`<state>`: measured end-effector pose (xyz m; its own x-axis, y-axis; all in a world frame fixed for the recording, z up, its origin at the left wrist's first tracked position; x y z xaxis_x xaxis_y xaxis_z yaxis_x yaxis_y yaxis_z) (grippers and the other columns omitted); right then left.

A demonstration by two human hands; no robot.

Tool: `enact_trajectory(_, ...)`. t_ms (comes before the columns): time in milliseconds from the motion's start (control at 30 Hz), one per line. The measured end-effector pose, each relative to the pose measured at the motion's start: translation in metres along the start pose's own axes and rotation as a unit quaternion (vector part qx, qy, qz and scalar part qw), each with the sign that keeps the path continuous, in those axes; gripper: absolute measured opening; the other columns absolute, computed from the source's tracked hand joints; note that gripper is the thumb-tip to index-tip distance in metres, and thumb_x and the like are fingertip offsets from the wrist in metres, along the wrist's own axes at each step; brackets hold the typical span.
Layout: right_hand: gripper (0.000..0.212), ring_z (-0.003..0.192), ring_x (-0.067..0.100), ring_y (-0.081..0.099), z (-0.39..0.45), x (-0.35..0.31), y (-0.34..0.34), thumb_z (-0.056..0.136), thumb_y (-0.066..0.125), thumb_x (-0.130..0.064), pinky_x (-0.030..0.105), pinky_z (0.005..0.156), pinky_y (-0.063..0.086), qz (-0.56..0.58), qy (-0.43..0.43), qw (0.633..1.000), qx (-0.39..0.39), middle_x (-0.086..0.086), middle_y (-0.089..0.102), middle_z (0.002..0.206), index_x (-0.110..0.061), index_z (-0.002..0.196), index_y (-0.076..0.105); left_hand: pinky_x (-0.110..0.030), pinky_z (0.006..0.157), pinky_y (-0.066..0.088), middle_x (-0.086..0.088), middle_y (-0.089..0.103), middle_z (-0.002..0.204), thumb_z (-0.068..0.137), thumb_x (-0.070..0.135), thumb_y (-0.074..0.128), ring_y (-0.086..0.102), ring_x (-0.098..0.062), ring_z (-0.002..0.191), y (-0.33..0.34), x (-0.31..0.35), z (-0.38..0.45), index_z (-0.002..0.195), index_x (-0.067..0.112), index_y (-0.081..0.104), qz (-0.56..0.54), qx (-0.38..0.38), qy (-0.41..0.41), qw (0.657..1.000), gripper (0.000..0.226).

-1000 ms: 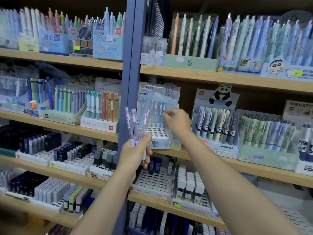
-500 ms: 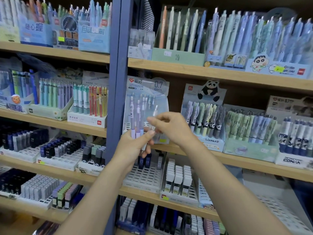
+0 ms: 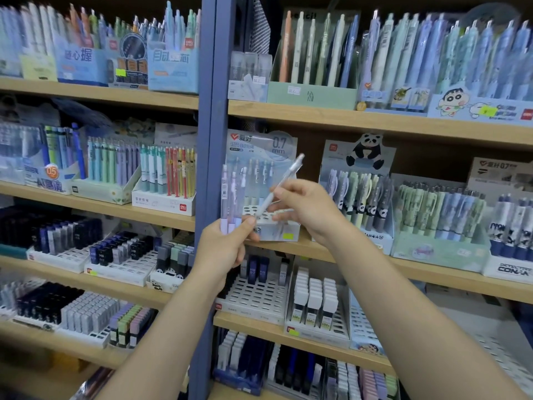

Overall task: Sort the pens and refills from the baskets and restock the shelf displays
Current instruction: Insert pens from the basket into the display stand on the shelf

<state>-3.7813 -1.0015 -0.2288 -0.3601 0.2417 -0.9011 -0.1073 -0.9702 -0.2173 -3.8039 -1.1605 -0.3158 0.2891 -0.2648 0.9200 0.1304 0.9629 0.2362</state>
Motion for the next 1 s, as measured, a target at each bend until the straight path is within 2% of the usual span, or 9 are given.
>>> enact_trajectory(100,0.013,0.079,0.017,0.072,0.016,-0.008,-0.008,0.102,0.054,-0.009,0.029,0.071,0.062,-0.028,-0.022,0.994,0.100,0.011,0.071,0.093,-0.005,0.106,0.065,-0.019,0.037,0.027,-0.004,0.061,0.062,0.096,0.025,0.068,0.035,-0.011,0.039,-0.015,-0.004,0.002,0.095,0.007,0.064,-0.001,0.036,-0.008,0.999,0.019)
enact_trajectory(233,0.016,0.076,0.018,0.071,0.038,-0.012,0.007,0.099,0.057,-0.008,0.027,0.065,0.060,-0.127,-0.067,0.983,0.113,0.007,0.069,0.085,-0.020,0.088,0.060,-0.023,0.041,0.021,0.000,0.041,0.058,0.097,0.031,0.065,0.027,-0.012,0.045,-0.022,-0.012,0.000,0.087,0.015,0.054,-0.001,-0.002,-0.024,1.000,0.022)
enact_trajectory(333,0.016,0.074,0.018,0.071,0.051,-0.004,0.020,0.098,0.059,-0.010,0.040,0.073,0.062,-0.180,-0.061,0.976,0.105,0.003,0.068,0.078,-0.021,0.086,0.060,-0.023,0.043,0.022,0.000,0.043,0.062,0.099,0.035,0.060,0.030,-0.012,0.049,-0.023,-0.013,0.001,0.097,0.007,0.056,-0.008,-0.016,-0.023,1.000,0.028)
enact_trajectory(400,0.010,0.072,0.017,0.071,0.055,0.001,0.025,0.098,0.059,-0.010,0.043,0.075,0.062,-0.182,-0.054,0.976,0.107,0.002,0.068,0.077,-0.017,0.090,0.062,-0.022,0.042,0.023,0.000,0.045,0.063,0.101,0.034,0.058,0.033,-0.012,0.049,-0.027,-0.013,0.003,0.106,0.000,0.060,-0.015,-0.006,-0.018,1.000,0.034)
enact_trajectory(600,0.008,0.073,0.021,0.072,0.062,0.011,0.034,0.097,0.061,-0.011,0.046,0.077,0.061,-0.178,-0.056,0.977,0.107,0.003,0.068,0.076,-0.017,0.092,0.061,-0.021,0.038,0.034,-0.005,0.069,0.071,0.096,0.029,0.067,0.055,-0.015,0.048,-0.039,-0.010,0.006,0.106,0.006,0.068,-0.037,0.026,-0.004,0.999,0.024)
enact_trajectory(733,0.007,0.072,0.024,0.073,0.067,0.011,0.039,0.097,0.062,-0.015,0.049,0.078,0.060,-0.229,-0.044,0.968,0.091,0.010,0.071,0.080,-0.019,0.091,0.061,-0.023,0.041,0.031,-0.006,0.069,0.071,0.093,0.031,0.071,0.052,-0.015,0.047,-0.038,-0.010,0.007,0.107,0.011,0.070,-0.035,0.018,-0.012,0.999,0.025)
enact_trajectory(867,0.018,0.068,0.023,0.070,0.069,0.010,0.042,0.094,0.065,-0.018,0.040,0.071,0.059,-0.308,-0.012,0.948,0.078,0.008,0.071,0.070,-0.015,0.076,0.068,-0.022,0.041,0.031,-0.002,0.063,0.065,0.094,0.036,0.069,0.045,-0.014,0.044,-0.035,-0.010,0.010,0.109,0.012,0.070,-0.024,0.015,-0.017,0.999,0.028)
enact_trajectory(933,0.025,0.063,0.019,0.064,0.067,0.012,0.044,0.095,0.066,-0.022,0.027,0.060,0.049,-0.343,0.006,0.937,0.067,0.005,0.068,0.067,-0.010,0.074,0.071,-0.020,0.040,0.031,0.000,0.060,0.062,0.096,0.037,0.065,0.041,-0.013,0.043,-0.034,-0.010,0.010,0.107,0.013,0.071,-0.016,0.013,-0.020,1.000,0.027)
enact_trajectory(1000,0.031,0.059,0.015,0.058,0.066,0.014,0.043,0.096,0.065,-0.025,0.022,0.052,0.039,-0.356,0.017,0.932,0.064,0.005,0.067,0.067,-0.009,0.070,0.072,-0.020,0.040,0.029,0.001,0.057,0.060,0.099,0.034,0.061,0.038,-0.012,0.042,-0.033,-0.008,0.010,0.104,0.013,0.071,-0.017,0.008,-0.020,1.000,0.024)
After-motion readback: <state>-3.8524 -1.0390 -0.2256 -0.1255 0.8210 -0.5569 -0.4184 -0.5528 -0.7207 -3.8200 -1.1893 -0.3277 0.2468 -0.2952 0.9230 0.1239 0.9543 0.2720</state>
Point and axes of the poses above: each hand's wrist, its own z-axis towards the middle knuckle, its own y-axis out of the palm, x = y × z, the point moved 4 cm from there along z, towards the middle knuckle
